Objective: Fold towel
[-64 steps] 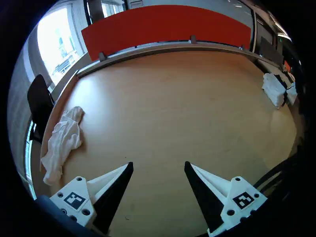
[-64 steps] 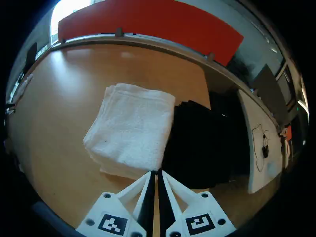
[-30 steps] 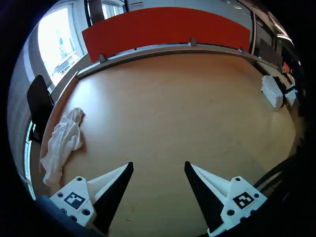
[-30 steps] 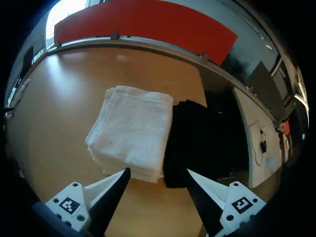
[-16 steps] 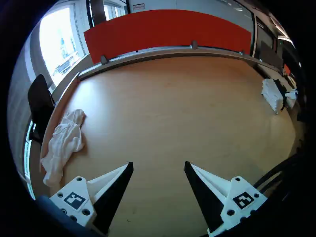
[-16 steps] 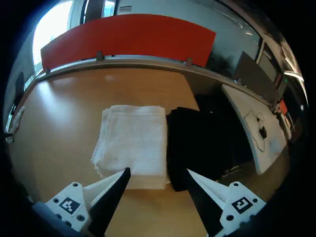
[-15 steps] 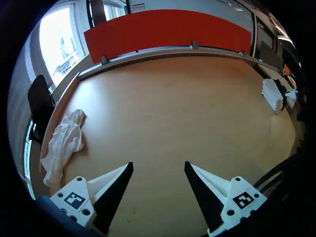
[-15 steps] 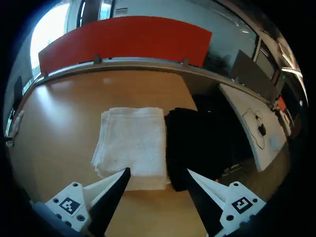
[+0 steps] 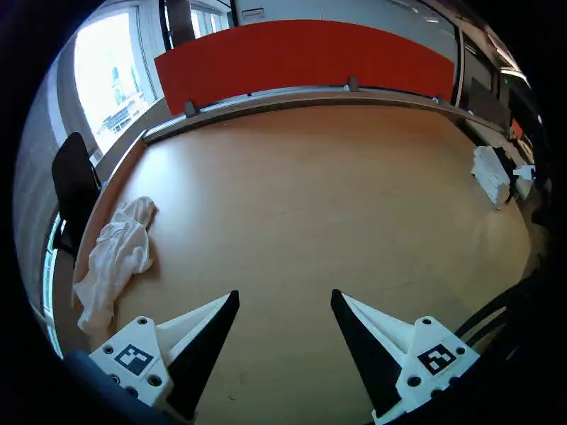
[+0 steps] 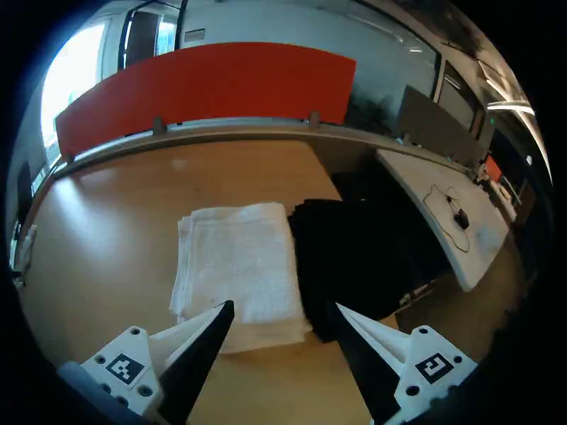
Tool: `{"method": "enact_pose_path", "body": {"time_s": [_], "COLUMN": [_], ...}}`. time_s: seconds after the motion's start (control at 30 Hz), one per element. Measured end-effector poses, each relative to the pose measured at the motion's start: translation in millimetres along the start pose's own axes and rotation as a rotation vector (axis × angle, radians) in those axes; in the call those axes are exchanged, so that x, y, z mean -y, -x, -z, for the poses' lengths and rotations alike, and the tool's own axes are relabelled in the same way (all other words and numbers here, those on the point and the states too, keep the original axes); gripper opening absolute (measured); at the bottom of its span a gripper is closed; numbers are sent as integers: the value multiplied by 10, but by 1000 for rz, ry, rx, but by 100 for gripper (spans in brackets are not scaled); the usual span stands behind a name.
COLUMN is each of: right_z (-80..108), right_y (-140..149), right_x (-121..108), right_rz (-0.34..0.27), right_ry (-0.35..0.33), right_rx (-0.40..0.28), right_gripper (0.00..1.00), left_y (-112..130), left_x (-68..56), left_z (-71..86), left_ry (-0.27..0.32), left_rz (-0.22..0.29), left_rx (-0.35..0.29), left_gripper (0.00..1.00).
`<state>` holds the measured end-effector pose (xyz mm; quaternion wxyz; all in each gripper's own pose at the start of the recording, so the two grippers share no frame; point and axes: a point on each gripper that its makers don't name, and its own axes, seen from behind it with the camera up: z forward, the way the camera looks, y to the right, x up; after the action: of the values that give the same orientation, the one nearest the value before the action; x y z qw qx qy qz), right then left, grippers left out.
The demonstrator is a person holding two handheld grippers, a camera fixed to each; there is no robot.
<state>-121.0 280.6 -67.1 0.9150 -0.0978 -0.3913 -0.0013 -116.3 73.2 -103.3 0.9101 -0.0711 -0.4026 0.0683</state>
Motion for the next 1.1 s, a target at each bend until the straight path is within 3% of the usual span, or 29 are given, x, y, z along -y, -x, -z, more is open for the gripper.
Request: {"method": "enact_pose_path", "body": {"time_s": [0.4,0.7,1.1], "right_z": [285,469,609], "right_y": [-671,-916,-1057], "right_x": [94,257,390], "right_rz": [-10,-22,-49], "right_ry": [63,47,30], "right_rx": [-309,-398,-448], "right_gripper": [100,100,100], "left_y": [-154,-306,-957], "left_x": [40,100,411], "left_z": [17,42,218], "left_ry": [-13,-34,-110], "left_rz": [29,38,62], "left_rx": [-33,-77,-284], "left_gripper": [96,96,96]}}
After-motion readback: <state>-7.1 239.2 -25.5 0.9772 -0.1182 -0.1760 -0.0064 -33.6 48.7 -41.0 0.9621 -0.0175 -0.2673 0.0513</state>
